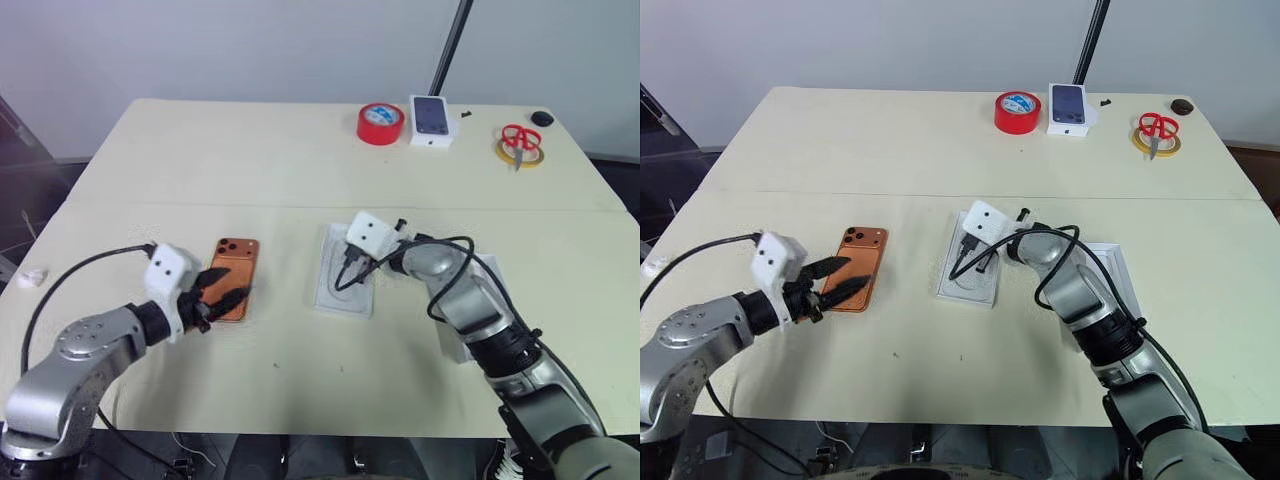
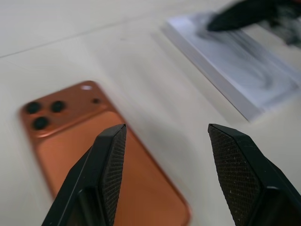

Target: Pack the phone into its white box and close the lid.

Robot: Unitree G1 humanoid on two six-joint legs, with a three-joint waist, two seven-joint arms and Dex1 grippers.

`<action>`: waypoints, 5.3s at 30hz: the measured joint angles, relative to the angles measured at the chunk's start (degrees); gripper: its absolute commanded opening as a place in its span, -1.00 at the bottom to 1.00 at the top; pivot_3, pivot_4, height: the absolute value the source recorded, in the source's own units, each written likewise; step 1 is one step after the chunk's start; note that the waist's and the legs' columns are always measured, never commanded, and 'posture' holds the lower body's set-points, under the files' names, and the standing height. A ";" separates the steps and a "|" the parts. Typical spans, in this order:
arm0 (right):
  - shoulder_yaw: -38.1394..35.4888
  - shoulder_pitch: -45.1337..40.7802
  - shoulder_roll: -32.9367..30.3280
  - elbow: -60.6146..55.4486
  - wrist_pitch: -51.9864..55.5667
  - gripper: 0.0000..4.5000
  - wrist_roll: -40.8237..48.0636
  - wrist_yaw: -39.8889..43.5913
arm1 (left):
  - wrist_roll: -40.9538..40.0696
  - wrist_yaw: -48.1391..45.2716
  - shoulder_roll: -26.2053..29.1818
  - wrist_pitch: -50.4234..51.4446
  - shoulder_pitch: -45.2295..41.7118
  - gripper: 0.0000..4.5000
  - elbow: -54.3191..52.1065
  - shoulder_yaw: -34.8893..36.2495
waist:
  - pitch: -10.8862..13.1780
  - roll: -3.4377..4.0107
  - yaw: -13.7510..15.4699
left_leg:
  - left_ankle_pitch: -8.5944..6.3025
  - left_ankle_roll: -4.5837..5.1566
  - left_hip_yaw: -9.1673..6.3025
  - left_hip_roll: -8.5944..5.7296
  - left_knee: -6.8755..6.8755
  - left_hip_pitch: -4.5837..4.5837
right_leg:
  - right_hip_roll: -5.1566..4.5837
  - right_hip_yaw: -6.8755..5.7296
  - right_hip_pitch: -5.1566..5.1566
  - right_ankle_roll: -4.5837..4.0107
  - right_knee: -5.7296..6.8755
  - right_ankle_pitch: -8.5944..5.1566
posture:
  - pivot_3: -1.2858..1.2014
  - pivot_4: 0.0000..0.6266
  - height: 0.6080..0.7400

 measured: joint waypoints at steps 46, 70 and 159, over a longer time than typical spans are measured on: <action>16.72 -6.89 10.13 7.82 1.68 -1.00 -5.81 5.63 | -18.39 23.08 -26.47 45.43 -18.59 0.88 9.37 19.56 | -0.11 0.02 0.05 | 0.04 -0.08 -0.23 -0.10 0.06 0.07 | -0.07 -0.24 0.18 0.00 -0.02 0.00 | 0.03 -0.52 0.67; 5.04 -4.52 4.04 -2.77 0.36 -1.00 0.00 8.48 | -28.80 34.64 -30.01 45.37 -21.61 -0.98 14.81 30.58 | -0.06 -0.06 0.49 | 0.03 -0.11 -0.28 -0.15 0.01 -0.05 | -0.17 -0.29 0.11 -0.01 -0.12 0.00 | 0.03 -0.52 0.67; -18.14 29.89 -30.36 -22.41 10.61 -1.00 7.86 11.16 | 11.67 -1.47 -26.11 11.94 -36.86 -0.96 28.24 -42.27 | 0.04 0.01 1.71 | 0.00 0.04 -0.25 -0.14 0.12 -0.08 | 0.24 -0.17 0.20 0.03 -0.18 -0.04 | 0.03 -0.52 0.67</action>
